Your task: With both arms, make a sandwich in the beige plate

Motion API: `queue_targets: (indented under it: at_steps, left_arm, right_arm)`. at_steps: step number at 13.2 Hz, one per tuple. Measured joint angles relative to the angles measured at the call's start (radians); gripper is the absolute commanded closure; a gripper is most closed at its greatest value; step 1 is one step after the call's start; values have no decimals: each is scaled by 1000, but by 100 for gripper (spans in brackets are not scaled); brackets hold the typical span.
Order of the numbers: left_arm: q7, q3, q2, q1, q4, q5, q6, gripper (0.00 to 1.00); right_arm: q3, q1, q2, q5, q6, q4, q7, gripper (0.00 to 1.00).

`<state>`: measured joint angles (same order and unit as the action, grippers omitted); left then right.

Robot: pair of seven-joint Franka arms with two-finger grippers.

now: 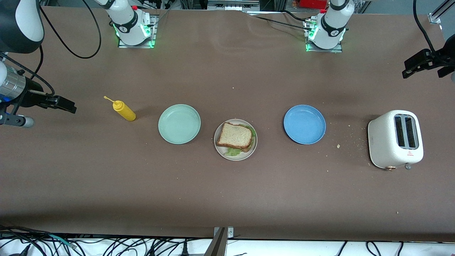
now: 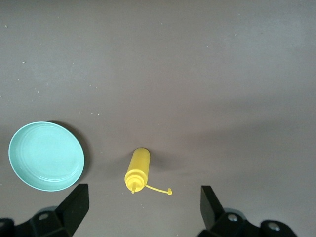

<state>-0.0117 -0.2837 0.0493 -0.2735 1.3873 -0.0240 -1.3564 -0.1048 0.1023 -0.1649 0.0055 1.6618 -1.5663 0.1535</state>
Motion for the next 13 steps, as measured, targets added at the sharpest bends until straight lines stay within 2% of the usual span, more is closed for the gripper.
queue_targets:
  at_steps: [13]
  left_arm:
    - [0,5,0,0,4,0,-21,0]
  right_arm:
    - [0,-3,0,0,0,0,0,0]
